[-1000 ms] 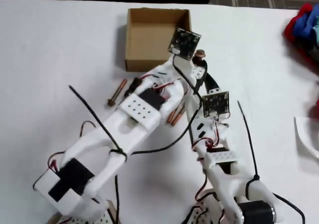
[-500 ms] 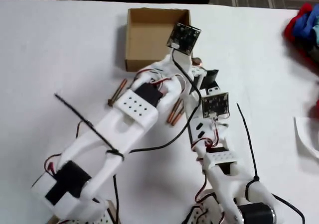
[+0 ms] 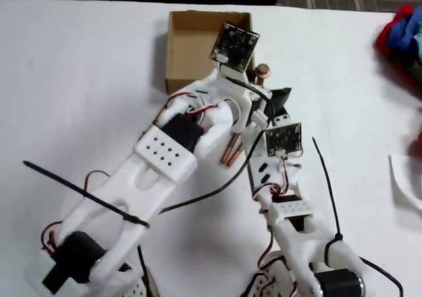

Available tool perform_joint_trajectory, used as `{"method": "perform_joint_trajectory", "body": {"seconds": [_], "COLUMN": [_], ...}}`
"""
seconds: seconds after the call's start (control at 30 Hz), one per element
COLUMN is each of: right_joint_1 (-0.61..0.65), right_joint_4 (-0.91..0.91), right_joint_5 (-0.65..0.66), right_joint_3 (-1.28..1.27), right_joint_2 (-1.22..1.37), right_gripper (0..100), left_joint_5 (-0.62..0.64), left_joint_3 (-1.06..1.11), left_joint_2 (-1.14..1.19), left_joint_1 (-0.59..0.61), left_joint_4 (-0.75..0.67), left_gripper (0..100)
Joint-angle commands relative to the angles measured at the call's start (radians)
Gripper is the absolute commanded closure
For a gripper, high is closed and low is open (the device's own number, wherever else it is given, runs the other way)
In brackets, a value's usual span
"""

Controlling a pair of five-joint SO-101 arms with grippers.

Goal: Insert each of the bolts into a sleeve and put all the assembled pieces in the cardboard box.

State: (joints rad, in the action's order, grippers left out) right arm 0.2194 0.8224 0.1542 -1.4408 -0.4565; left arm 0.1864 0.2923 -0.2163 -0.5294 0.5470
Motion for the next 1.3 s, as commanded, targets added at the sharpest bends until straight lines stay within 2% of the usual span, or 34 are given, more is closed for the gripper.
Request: {"method": "perform_joint_trajectory", "body": {"seconds": [0.0,0.1,0.37,0.63,0.77,0.93,1.17,1.27], "right_joint_1": [0.002,0.002,0.002,0.002,0.002,0.002,0.002,0.002], "right_joint_4": [0.021,0.021,0.022,0.022,0.022,0.019,0.018,0.018], "right_joint_5": [0.008,0.008,0.008,0.008,0.008,0.008,0.009,0.035], "right_joint_3": [0.048,0.048,0.048,0.048,0.048,0.048,0.048,0.048], "right_joint_2": [-0.012,-0.012,-0.012,-0.012,-0.012,-0.01,-0.01,-0.004], "right_gripper": [97.8,97.8,97.8,97.8,97.8,97.8,97.8,97.7], "left_joint_5": [-0.005,-0.005,-0.011,-0.011,-0.011,-0.003,-0.003,-0.003], "left_joint_3": [0.01,0.033,0.137,0.205,0.222,0.209,0.137,0.082], "left_joint_2": [-0.061,-0.06,-0.058,-0.058,-0.058,-0.068,-0.069,-0.069], "left_joint_1": [0.0,0.002,0.009,0.101,0.11,0.1,0.026,0.02], "left_joint_4": [-0.005,-0.017,-0.166,-0.221,-0.256,-0.267,-0.253,-0.209], "left_gripper": [73,73,73,73,73,73,73,73]}}
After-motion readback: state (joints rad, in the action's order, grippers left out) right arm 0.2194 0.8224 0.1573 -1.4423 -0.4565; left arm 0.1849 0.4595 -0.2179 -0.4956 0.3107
